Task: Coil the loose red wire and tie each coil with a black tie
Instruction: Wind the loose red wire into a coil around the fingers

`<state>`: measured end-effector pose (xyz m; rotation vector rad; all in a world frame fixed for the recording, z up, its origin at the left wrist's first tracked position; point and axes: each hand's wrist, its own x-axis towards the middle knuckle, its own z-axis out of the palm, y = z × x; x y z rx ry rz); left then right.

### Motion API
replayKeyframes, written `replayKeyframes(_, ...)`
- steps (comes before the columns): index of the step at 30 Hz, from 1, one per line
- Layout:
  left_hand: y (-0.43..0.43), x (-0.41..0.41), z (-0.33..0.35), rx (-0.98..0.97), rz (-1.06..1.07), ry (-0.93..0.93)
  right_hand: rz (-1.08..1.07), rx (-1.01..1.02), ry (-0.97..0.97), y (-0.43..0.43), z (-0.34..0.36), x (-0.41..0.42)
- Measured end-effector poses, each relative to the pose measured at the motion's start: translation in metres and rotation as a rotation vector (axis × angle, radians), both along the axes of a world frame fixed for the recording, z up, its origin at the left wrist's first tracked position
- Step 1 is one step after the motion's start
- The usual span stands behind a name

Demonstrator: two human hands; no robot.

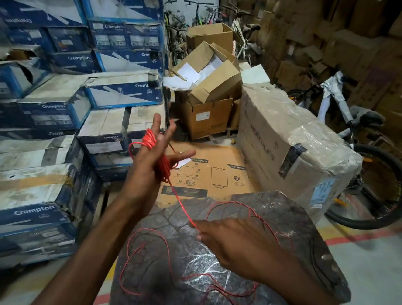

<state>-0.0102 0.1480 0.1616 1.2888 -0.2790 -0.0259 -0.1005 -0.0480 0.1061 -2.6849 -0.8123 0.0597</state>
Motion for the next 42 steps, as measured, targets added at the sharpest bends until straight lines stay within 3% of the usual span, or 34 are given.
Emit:
replayKeyframes(5, 0.009, -0.001, -0.025, 0.826, 0.010, -0.321, 0.007, 0.017, -0.157, -0.018, 0.028, 0.000)
replayKeyframes(9, 0.015, -0.006, -0.030, 1.151, 0.000, -0.343, -0.038, 0.155, -0.343, -0.037, 0.049, 0.007)
replayKeyframes(10, 0.015, -0.009, -0.032, 1.159, 0.007, -0.348, -0.066, 0.198, -0.382, -0.042, 0.053, 0.011)
replayKeyframes(16, 0.012, -0.020, -0.030, 0.872, -0.201, -0.250, -0.161, 0.373, -0.551, -0.060, 0.063, 0.037)
replayKeyframes(20, 0.002, -0.030, -0.022, 0.701, -0.232, -0.218, -0.191, 0.488, -0.513, -0.059, 0.058, 0.049)
replayKeyframes(26, -0.010, -0.041, -0.012, 0.044, -0.403, 0.222, -0.249, 0.822, -0.246, -0.041, 0.047, 0.050)
replayKeyframes(30, -0.021, -0.050, -0.001, -0.221, -0.384, 0.424, -0.194, 0.962, 0.036, -0.028, 0.038, 0.047)
replayKeyframes(33, -0.022, -0.050, -0.006, -0.385, -0.476, 0.431, -0.133, 1.022, 0.247, -0.025, 0.031, 0.049)
replayKeyframes(37, -0.022, -0.042, -0.018, -0.622, -0.794, 0.334, -0.075, 1.066, 0.448, -0.025, 0.038, 0.046)
replayKeyframes(42, -0.028, -0.041, -0.016, -0.636, -0.869, 0.302, -0.062, 1.024, 0.554, -0.032, 0.040, 0.047)
